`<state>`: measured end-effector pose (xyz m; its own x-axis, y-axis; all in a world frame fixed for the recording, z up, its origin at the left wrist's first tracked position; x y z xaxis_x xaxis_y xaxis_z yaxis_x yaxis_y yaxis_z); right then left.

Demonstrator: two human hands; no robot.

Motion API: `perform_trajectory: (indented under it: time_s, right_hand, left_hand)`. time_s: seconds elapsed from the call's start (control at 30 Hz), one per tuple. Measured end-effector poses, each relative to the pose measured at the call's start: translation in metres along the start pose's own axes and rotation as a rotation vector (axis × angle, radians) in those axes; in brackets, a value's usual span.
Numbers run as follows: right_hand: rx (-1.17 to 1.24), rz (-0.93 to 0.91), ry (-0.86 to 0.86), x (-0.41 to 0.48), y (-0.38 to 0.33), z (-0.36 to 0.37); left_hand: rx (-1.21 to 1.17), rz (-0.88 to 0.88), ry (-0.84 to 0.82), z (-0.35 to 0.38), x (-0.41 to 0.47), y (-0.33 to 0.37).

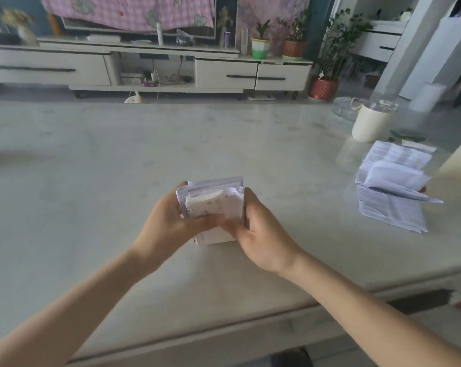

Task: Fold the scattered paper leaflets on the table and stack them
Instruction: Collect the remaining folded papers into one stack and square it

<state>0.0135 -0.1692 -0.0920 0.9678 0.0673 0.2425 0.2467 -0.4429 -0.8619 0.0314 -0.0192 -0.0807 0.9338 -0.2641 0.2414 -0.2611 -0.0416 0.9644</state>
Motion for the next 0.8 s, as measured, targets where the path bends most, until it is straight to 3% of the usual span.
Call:
perform_trajectory:
  time_s: [0.1,0.4,0.53,0.63,0.7,0.8]
  right_hand:
    - [0.057,0.03,-0.027,0.005,0.003,-0.014]
    - [0.094,0.082,0.016,0.004,0.028,-0.032]
    - [0.069,0.07,0.022,-0.002,0.033,-0.024]
    - [0.122,0.111,-0.017,-0.001,0.03,-0.029]
    - [0.197,0.139,0.021,0.002,0.028,-0.038]
    - [0.536,0.252,0.117,0.0,0.027,-0.042]
  left_hand:
    - [-0.061,-0.026,-0.106,0.004,0.012,0.013]
    - [-0.234,-0.018,0.127,0.058,0.025,0.011]
    - [-0.13,0.048,0.181,0.074,0.024,0.003]
    - [-0.126,-0.02,0.292,0.075,0.026,0.004]
    - [-0.268,-0.132,0.378,0.072,0.027,0.002]
    - [-0.617,-0.308,0.384,0.079,0.034,0.003]
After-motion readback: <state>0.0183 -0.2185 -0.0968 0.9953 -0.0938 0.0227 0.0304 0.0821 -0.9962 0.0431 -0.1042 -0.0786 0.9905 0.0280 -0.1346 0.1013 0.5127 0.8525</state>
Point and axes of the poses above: each hand's wrist, its own x-axis towards the middle knuckle, its own z-axis out of the palm, y = z × x, the point moved 2 cm from there along x, towards the middle knuckle, and after that the axes turned 4 degrees about y, right-handed, at the moved point
